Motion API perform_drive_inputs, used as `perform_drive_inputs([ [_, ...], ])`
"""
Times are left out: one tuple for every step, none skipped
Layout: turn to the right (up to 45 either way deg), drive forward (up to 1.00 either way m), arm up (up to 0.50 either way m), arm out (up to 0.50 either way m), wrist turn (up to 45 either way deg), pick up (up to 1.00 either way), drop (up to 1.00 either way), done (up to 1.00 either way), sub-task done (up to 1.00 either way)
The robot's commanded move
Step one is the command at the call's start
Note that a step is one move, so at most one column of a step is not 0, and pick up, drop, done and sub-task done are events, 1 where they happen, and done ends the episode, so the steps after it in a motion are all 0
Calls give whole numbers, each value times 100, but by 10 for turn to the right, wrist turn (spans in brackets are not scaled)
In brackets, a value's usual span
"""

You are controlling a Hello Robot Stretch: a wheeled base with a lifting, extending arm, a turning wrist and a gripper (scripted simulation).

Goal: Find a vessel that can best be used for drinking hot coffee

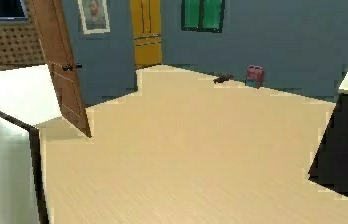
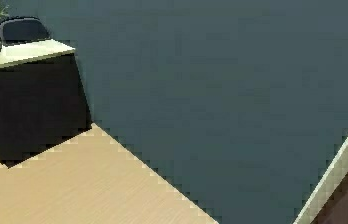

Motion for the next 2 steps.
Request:
perform_drive_inputs([
  [0, 90, 0, 0, 0, 0, 0, 0, 0],
  [-450, 0, 0, 0, 0, 0, 0, 0, 0],
])
